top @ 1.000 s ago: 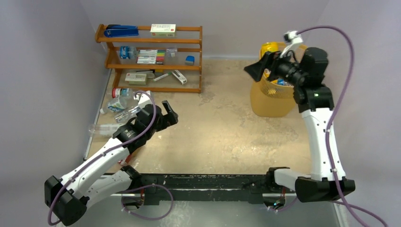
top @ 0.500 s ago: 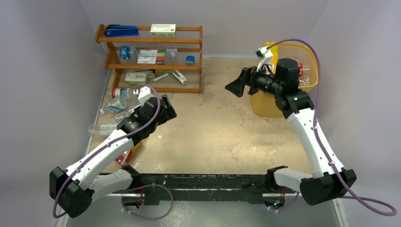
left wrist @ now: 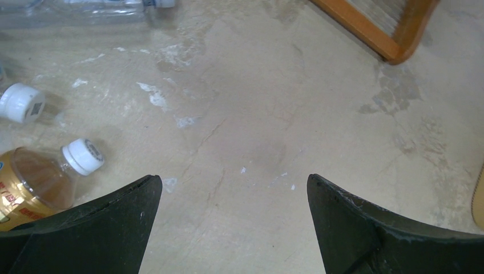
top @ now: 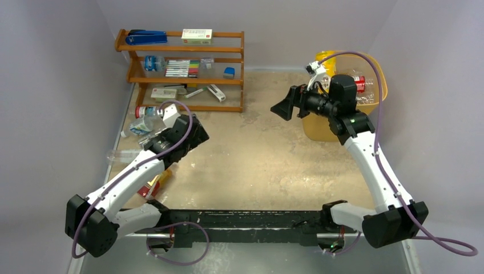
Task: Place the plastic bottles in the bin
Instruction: Pick up the plastic bottle at the center of the board.
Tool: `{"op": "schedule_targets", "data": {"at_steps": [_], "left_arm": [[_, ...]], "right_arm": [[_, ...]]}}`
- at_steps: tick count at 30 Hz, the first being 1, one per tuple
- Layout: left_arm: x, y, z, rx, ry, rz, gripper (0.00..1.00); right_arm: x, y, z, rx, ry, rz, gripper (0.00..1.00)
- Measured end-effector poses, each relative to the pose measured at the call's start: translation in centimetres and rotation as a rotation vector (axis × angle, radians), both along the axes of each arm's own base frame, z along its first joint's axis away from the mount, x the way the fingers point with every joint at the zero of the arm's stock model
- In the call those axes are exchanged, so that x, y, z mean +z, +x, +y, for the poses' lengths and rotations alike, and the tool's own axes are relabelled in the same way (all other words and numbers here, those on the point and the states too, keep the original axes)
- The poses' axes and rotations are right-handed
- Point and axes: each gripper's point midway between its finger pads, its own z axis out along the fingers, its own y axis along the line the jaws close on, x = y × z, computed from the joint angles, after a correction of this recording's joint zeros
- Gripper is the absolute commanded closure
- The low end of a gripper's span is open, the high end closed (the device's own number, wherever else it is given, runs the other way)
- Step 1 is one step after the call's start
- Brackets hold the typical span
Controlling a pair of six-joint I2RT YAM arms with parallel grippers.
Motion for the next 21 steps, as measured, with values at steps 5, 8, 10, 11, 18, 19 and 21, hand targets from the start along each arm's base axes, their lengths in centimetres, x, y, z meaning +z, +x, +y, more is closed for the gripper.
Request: {"op": "schedule_targets", "data": {"at_steps": [5, 8, 10, 11, 18, 19, 21], "left_arm": [[-1.6, -0.4, 1.6, 0.107, -0.009, 0.071, 0.01], [-1.9, -0.6, 2.5, 0.18, -0.021, 0.095, 0.01], [-1.9, -0.8, 3.5, 0.235, -0.022, 0.104, 0.01], [-1.8, -0.9, 4.1, 0.269, -0.021, 0.107, 0.01], [0.1, -0.2, 9.0, 0.499, 0.014, 0.105, 0.01], [0.2, 0.0, 9.9, 0.537, 0.02, 0.11, 0.01], [0.2, 0.3, 12.1, 0.618, 0.036, 0.136, 0.01]], "right_arm": [[-0.6, -0.1, 0.1, 0.003, -0.004, 0.012, 0.0], [-1.0, -0.1, 0.1, 0.005, -0.006, 0.018, 0.0], [-1.2, -0.1, 0.1, 0.006, -0.008, 0.022, 0.0], [-1.3, -0.1, 0.1, 0.006, -0.009, 0.025, 0.0], [-2.2, -0.1, 0.6, 0.019, -0.012, 0.04, 0.0], [-2.3, -0.1, 0.7, 0.022, -0.012, 0.042, 0.0], [-2.5, -0.1, 1.1, 0.031, -0.013, 0.045, 0.0]]}}
